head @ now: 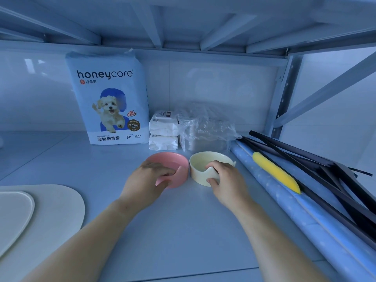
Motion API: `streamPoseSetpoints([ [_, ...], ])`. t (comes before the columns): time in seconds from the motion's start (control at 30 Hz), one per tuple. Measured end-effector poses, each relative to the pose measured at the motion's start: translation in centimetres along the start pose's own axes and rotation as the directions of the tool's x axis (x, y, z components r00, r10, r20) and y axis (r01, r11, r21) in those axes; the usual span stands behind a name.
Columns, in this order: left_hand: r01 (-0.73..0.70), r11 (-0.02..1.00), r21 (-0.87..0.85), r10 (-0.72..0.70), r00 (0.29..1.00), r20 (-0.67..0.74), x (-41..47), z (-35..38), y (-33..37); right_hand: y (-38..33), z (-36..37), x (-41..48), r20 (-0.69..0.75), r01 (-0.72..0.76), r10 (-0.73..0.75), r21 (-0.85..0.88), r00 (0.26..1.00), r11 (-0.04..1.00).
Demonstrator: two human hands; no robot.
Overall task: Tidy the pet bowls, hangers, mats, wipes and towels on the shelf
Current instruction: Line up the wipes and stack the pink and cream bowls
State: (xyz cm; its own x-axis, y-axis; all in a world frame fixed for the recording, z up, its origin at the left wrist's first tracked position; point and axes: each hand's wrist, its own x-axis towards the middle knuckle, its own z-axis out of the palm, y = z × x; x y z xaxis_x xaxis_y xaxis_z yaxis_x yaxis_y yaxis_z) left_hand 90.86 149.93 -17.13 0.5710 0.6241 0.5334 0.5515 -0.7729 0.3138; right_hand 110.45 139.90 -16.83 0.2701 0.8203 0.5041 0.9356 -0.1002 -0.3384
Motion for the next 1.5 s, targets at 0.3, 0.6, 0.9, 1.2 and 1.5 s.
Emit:
streamPoseSetpoints([
  [0.3,-0.015,1.000,-0.025,0.014,1.000,-0.006,-0.02,0.02,-0.39,-0.30,-0.26,-0.07,0.018,-0.026,0.027,-0.005,0.999,1.000],
  [0.6,-0.010,1.000,-0.014,0.010,1.000,-0.015,-0.04,-0.01,-0.27,-0.40,-0.37,-0.02,0.022,-0.045,0.044,0.010,0.999,0.999],
  [0.9,-0.001,1.000,-0.005,0.001,1.000,-0.020,-0.09,-0.05,-0.06,-0.09,-0.20,0.11,0.026,-0.042,0.042,0.013,0.999,0.999],
  [1.2,0.000,1.000,-0.008,0.000,0.999,-0.033,-0.08,0.47,-0.28,-0.16,0.22,0.13,0.020,-0.036,0.036,0.040,0.999,0.999],
  [1.5,-0.016,1.000,-0.019,0.015,0.999,-0.045,-0.24,0.45,-0.27,-0.09,0.25,0.05,0.030,-0.040,0.038,0.048,0.999,0.998],
])
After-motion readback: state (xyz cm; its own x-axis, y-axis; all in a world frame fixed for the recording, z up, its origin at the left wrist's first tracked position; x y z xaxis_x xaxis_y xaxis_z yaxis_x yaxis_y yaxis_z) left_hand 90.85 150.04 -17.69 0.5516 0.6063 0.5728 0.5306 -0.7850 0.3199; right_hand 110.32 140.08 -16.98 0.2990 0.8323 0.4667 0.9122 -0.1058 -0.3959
